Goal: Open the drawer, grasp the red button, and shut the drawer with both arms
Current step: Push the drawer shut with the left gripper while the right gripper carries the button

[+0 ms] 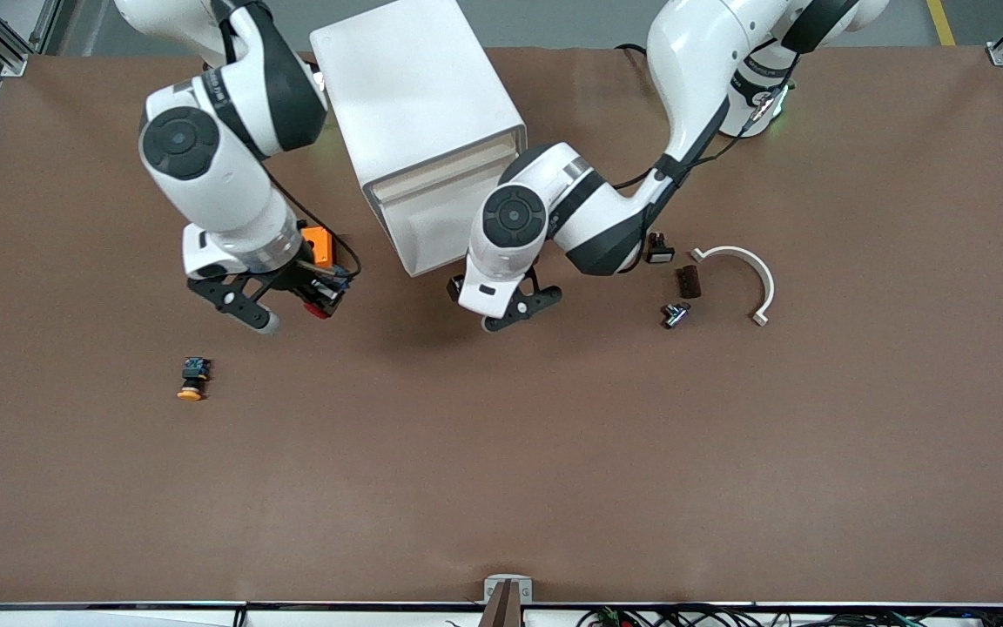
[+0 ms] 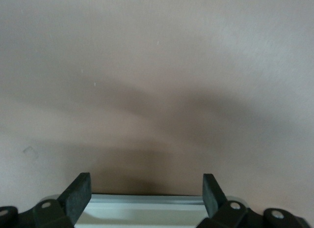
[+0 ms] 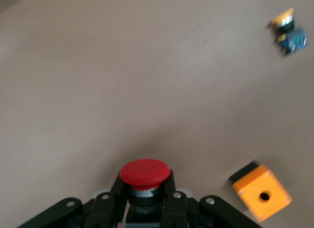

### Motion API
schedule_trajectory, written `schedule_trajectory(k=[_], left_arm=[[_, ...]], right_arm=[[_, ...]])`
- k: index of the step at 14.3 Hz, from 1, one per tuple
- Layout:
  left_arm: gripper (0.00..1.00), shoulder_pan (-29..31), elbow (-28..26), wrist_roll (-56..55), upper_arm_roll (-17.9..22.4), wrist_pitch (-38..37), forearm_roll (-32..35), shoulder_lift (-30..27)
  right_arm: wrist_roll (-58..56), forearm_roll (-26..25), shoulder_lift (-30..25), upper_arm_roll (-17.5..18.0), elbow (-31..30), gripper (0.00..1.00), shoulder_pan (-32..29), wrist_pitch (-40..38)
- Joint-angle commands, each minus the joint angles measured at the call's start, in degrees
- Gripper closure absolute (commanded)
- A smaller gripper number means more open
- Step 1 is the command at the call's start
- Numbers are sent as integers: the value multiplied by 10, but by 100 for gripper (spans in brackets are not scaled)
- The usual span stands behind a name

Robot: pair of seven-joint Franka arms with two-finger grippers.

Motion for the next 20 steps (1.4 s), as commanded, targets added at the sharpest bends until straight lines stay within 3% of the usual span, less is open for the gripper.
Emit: schedule_trajectory(k=[1, 8, 15, 20], left_arm=[[0, -9, -37, -16, 1, 13, 13, -20], [0, -12, -56, -30, -19, 13, 7, -26], [0, -11, -90, -79, -65, 12, 3, -23], [0, -11, -93, -95, -74, 12, -54, -23]], right_arm=[[-125, 6, 3, 9, 4, 100, -49, -8], [-323, -1, 70, 8, 4, 100, -150, 63], [-343, -9, 149, 8, -1, 100, -173, 132], [-351, -32, 171, 8, -57, 100, -194, 239]])
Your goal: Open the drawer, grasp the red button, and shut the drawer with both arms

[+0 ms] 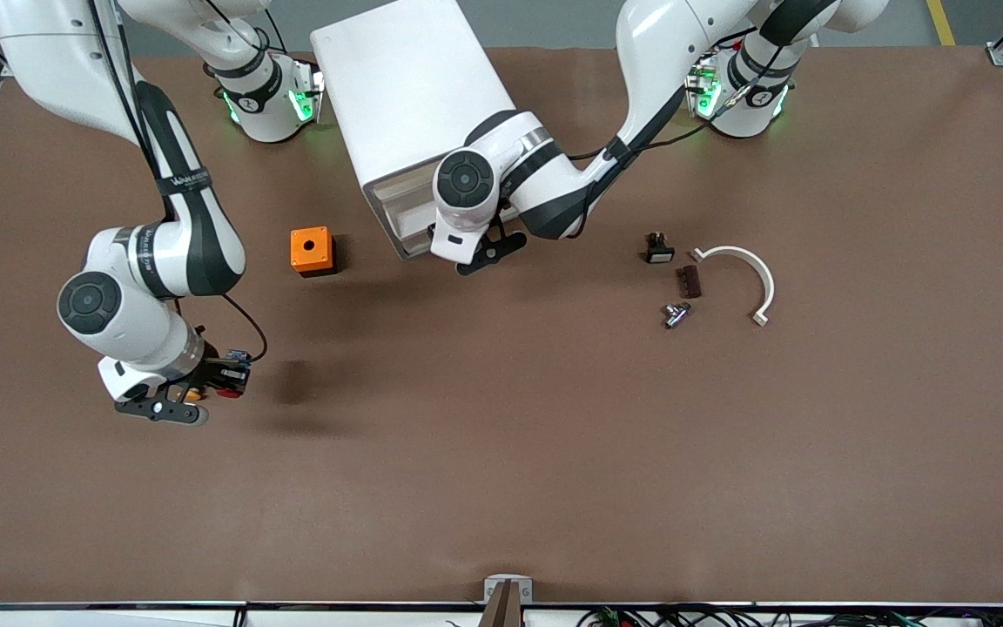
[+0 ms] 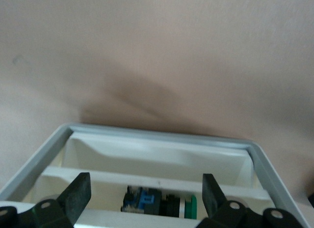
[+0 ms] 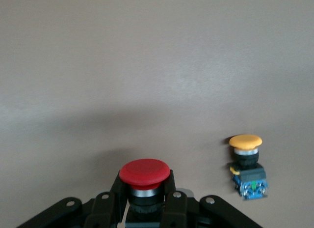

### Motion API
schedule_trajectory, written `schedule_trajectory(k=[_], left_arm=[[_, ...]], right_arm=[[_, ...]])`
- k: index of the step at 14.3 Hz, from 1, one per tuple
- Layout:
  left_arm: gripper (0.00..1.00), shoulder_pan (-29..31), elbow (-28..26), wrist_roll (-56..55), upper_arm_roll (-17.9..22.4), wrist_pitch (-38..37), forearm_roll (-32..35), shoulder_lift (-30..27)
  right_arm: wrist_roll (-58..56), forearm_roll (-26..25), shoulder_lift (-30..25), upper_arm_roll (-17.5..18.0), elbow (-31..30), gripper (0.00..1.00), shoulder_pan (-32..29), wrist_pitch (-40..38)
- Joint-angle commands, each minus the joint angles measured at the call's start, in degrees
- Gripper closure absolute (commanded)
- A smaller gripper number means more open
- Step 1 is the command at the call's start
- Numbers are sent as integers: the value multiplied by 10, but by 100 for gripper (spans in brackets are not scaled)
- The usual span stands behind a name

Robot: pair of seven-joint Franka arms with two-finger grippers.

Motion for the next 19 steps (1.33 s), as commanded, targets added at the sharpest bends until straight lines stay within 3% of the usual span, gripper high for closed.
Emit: schedule_trajectory(k=[1, 8, 13, 14, 15, 18, 19], left_arm=[[0, 2, -19, -9, -5, 7, -33, -18], [0, 5, -27, 2, -6, 7, -99, -15], [0, 9, -33, 16, -6, 6, -114, -15], [0, 11, -32, 16, -6, 6, -113, -16], [0, 13, -30, 16, -5, 6, -113, -16], [0, 41, -18, 11, 0, 4, -104, -44], [0, 55, -14, 12, 1, 4, -92, -54]], right_arm=[[-22, -10, 7, 10, -30, 100, -22, 47], [-26, -10, 39, 10, -72, 100, -32, 135], [-26, -10, 45, 11, -74, 100, -38, 138], [-26, -9, 45, 11, -73, 92, -38, 138], [-24, -9, 46, 11, -73, 74, -37, 137], [-24, -9, 45, 11, -70, 0, -38, 134], [-24, -9, 45, 11, -66, 0, -37, 133]])
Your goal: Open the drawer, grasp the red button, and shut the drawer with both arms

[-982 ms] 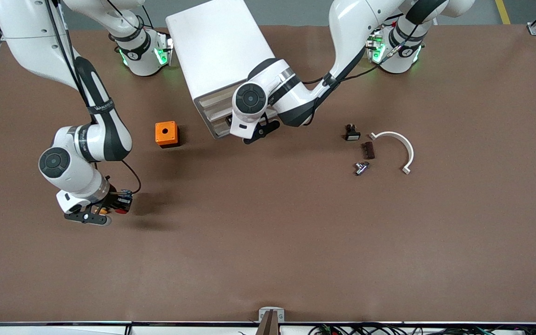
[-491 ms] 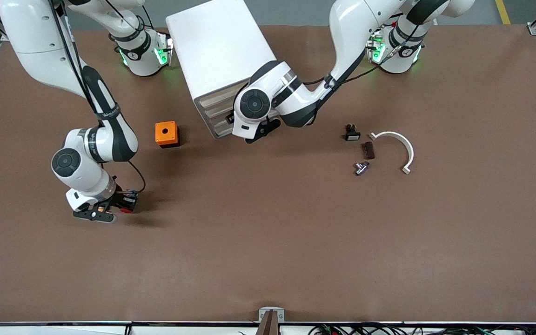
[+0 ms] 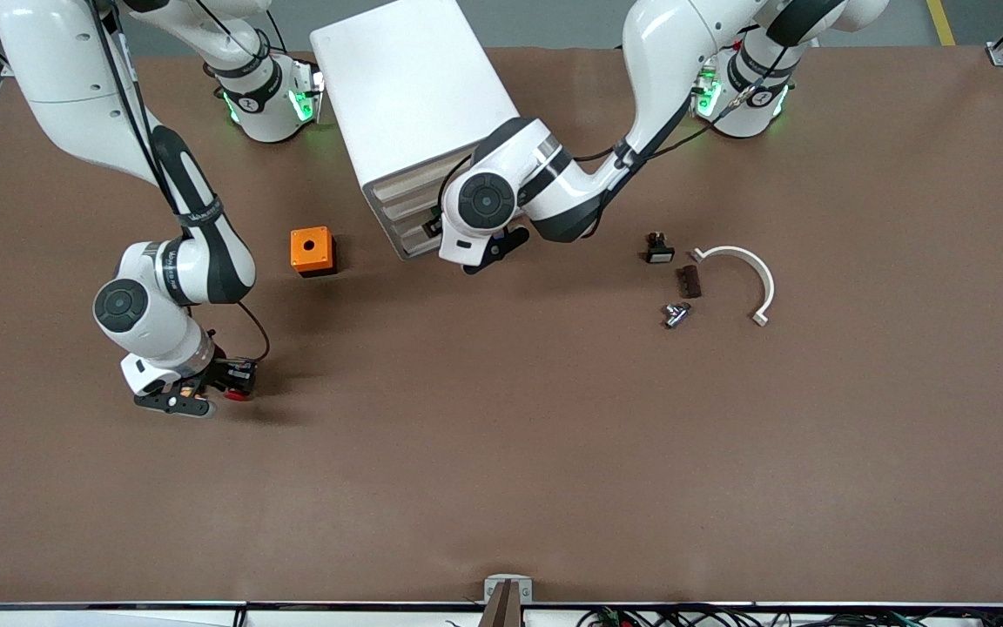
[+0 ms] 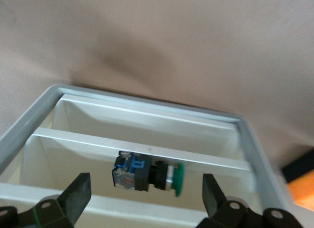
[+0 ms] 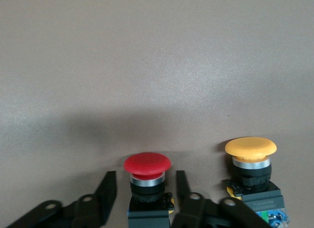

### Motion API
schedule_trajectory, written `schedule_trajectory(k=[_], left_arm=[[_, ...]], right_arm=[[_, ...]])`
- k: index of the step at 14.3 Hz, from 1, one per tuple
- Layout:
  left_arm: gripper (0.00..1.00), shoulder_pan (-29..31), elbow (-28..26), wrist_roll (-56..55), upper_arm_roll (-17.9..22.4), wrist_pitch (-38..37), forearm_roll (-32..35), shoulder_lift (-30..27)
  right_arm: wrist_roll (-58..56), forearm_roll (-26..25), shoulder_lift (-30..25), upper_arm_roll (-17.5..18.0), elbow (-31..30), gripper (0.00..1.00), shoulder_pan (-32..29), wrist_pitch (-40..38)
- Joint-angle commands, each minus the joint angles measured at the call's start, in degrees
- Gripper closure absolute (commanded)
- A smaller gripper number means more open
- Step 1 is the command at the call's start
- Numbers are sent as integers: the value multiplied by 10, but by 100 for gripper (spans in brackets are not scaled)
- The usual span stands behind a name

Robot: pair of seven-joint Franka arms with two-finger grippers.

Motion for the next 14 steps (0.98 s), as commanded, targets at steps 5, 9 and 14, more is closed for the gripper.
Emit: schedule_trajectory(k=[5, 9, 14], left_arm=[[0, 100, 36, 26, 1, -8, 92, -77], [0, 151, 34, 129, 2, -72, 171, -135], [0, 258, 34, 278, -4, -144, 171, -195]], right_arm=[[-5, -8, -47, 11, 5, 0, -10, -15], [-8, -8, -94, 11, 14, 0, -10, -71], [-17, -8, -153, 11, 30, 0, -11, -151]])
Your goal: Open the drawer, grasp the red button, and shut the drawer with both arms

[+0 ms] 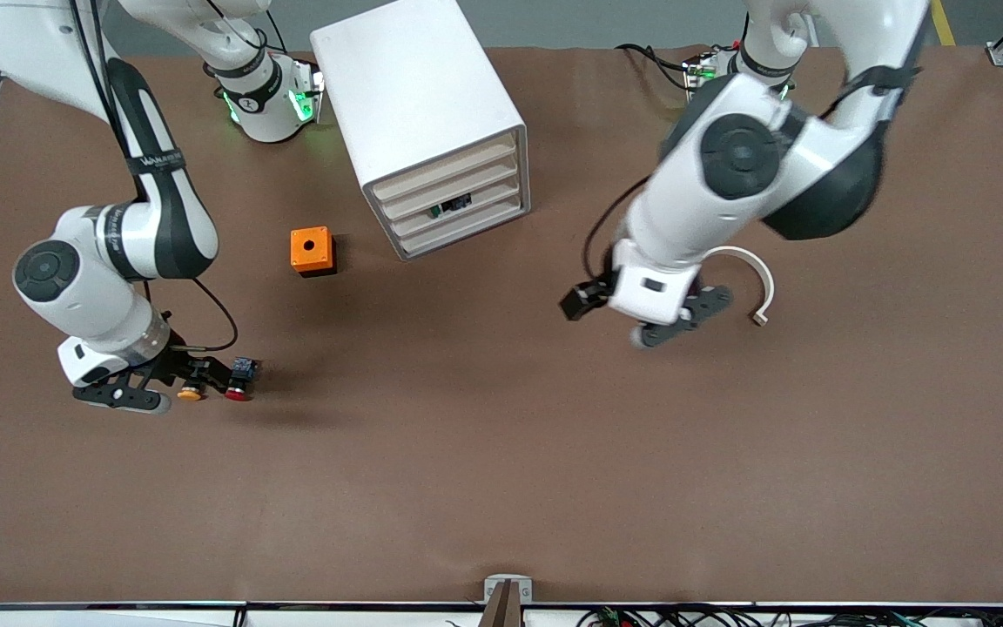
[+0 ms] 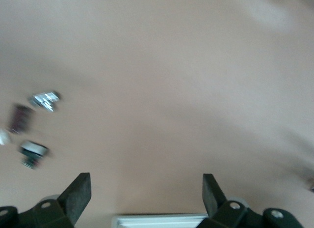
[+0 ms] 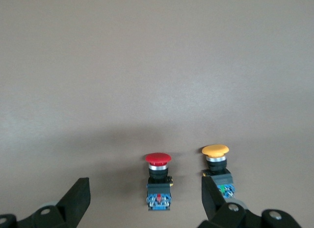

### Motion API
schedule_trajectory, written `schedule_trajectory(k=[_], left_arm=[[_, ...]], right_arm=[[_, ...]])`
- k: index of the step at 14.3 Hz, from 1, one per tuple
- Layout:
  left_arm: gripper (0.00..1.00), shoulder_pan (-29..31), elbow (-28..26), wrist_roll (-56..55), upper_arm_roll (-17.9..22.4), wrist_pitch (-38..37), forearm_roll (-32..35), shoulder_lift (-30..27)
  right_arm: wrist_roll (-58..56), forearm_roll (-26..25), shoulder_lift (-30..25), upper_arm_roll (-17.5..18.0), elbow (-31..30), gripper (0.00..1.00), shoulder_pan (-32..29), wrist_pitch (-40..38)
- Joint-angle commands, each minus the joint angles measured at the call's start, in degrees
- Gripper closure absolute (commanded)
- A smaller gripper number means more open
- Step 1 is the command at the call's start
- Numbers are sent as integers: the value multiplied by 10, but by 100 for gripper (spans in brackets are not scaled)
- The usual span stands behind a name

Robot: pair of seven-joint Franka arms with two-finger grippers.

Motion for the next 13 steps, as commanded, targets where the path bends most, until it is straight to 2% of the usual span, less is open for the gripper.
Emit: schedule_trajectory(k=[1, 3, 7, 11, 13], left_arm=[[0, 48, -13, 104, -7, -74, 8, -46], [0, 81, -13, 186, -7, -127, 7, -61], [0, 115, -15, 288, 3, -172, 5, -88], [0, 111, -28, 385, 69, -215, -1, -131], [0, 111, -60, 440, 94, -223, -1, -161]], right_arm=[[-7, -8, -40, 9, -3, 0, -11, -40], [-7, -8, -62, 9, 13, 0, -12, -82], [-8, -2, -98, 7, 72, 0, -14, -204], [-11, -1, -132, 8, 102, 0, -20, -265], [-11, -1, -142, 8, 124, 0, -20, -304]])
